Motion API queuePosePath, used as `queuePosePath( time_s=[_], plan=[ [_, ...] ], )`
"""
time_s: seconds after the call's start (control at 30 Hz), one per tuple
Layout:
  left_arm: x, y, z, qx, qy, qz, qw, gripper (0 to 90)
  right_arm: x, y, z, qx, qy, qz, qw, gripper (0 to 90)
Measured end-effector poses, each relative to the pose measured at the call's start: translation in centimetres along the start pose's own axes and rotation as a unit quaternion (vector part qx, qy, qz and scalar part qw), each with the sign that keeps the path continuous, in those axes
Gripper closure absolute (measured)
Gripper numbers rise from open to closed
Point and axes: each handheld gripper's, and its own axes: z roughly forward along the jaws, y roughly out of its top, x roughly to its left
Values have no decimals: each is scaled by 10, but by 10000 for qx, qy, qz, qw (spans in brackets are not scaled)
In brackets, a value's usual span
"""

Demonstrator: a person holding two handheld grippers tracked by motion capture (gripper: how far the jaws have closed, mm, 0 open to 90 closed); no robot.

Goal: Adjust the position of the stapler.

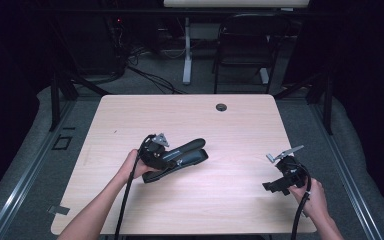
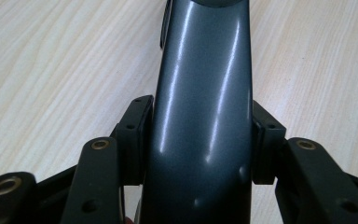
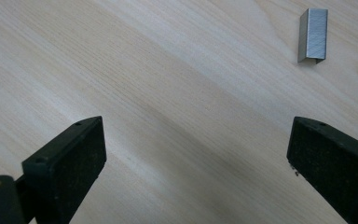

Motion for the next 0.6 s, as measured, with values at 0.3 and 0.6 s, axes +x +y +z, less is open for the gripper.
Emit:
queuePosePath(
  time_s=[0.3,0.6],
  plan=[
    [-8,4,3,29,-93,120,9999,513,1,0,1,-29,-4,40,10000,42],
    [-14,7,6,30,-214,253,9994,514,0,0,2,-12,20,25,10000,44]
  ],
)
